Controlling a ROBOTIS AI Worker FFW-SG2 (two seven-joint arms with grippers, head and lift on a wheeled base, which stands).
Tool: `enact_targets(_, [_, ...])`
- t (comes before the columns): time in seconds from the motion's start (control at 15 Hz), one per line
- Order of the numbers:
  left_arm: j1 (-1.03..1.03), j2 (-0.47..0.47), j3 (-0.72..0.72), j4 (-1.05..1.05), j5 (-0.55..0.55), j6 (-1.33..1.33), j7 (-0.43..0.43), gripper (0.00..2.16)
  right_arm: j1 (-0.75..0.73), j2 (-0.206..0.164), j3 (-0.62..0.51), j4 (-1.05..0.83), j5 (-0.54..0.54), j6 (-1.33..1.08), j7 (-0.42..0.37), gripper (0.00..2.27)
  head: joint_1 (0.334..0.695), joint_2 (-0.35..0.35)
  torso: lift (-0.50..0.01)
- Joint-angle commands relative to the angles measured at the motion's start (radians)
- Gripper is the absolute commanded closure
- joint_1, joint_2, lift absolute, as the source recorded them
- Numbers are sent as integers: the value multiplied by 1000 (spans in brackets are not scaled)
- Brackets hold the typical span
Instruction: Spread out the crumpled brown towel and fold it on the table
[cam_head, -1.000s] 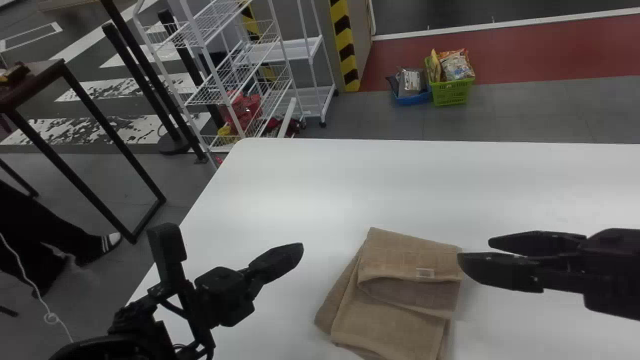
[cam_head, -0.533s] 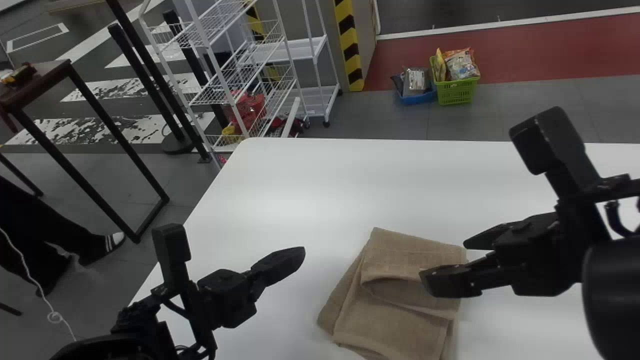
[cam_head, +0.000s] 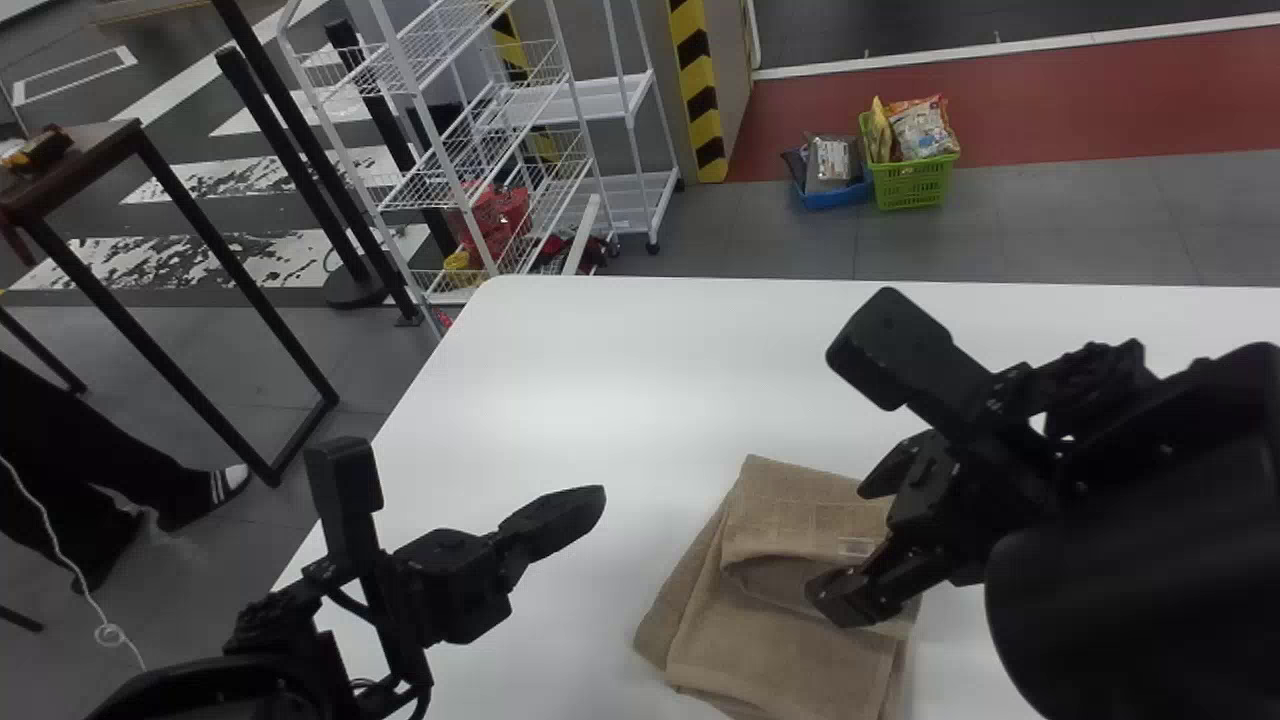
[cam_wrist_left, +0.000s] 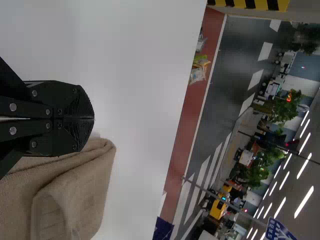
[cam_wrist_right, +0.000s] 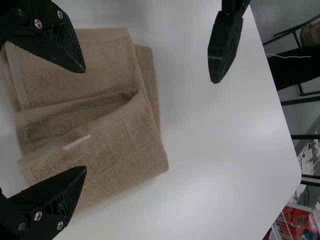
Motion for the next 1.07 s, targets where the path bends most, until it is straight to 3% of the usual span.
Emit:
enact_targets(0.0, [-2,0,1,1,0,0,0,1943,-24,1,52,71,77,-122,6,147,695,350,-127])
enact_targets(0.4, [-8,0,-24,4,-3,15,5,1946,-44,1,89,184,112,-174,6,279,695,350,-127])
enact_targets(1.0, [-34,3,-41,32,-26,15,5,1946,-42,1,122,186,140,-109,6,286,695,350,-127])
